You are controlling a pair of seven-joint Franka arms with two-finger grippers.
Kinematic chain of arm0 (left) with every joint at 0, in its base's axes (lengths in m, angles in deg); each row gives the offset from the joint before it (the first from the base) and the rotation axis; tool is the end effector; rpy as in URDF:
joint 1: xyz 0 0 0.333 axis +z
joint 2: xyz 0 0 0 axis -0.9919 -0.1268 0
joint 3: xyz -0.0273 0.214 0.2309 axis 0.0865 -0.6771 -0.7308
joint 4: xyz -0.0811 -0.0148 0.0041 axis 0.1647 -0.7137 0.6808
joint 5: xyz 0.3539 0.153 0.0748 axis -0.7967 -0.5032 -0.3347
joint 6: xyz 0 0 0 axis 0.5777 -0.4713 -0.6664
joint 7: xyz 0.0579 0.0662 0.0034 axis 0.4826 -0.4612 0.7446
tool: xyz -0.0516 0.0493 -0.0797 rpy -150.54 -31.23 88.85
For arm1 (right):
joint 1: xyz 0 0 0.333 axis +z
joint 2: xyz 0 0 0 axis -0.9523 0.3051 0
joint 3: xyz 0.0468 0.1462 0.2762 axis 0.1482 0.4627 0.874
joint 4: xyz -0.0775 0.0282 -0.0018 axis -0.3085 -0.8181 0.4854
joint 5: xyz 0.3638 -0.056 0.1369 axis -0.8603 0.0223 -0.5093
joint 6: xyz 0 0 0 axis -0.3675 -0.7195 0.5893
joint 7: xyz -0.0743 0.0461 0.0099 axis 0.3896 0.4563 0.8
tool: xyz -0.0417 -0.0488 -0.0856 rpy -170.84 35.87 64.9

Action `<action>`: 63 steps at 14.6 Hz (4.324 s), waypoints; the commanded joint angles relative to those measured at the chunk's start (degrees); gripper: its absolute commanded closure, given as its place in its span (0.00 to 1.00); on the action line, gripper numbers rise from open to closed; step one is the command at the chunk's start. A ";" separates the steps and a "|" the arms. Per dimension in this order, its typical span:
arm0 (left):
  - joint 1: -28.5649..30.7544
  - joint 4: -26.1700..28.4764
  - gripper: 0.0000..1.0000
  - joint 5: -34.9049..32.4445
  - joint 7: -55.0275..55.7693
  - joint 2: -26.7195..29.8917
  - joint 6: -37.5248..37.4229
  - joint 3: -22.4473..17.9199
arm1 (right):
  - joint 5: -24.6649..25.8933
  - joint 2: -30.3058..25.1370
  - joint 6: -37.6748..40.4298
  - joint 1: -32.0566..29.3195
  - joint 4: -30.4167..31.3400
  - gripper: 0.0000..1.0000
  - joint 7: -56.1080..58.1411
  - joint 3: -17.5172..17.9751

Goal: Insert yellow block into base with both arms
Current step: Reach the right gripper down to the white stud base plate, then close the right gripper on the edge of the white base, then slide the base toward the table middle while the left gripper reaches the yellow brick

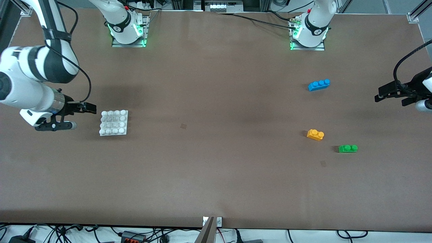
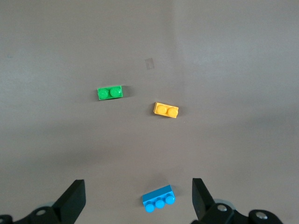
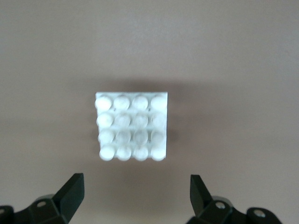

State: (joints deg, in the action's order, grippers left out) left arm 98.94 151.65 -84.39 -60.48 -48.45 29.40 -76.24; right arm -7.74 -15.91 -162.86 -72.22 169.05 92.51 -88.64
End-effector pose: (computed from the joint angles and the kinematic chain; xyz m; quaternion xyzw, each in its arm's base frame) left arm 0.5832 0.0645 0.5576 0.9975 -0.0495 -0.0125 0.0482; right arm 0.5854 -0.0124 0.3441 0.9979 0.0314 -0.0569 0.0081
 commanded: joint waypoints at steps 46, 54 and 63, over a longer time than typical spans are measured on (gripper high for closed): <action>-6.47 0.24 0.00 -4.57 -1.54 -22.19 14.22 0.71 | -0.44 41.85 -20.94 26.34 -27.91 0.39 -38.65 18.13; -10.69 7.45 0.00 -11.90 -3.99 -23.69 25.83 0.71 | -2.46 42.39 -21.65 31.19 -31.00 0.35 -39.88 18.31; -10.25 13.07 0.00 -11.98 -4.09 -23.52 31.55 0.71 | -2.29 35.91 -12.01 28.30 -32.67 0.00 -38.74 18.31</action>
State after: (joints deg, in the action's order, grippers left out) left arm 88.20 162.93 -95.20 -63.58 -73.00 59.62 -75.53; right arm -9.83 23.22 -180.58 -42.34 136.94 53.32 -70.43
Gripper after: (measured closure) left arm 0.000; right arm 0.000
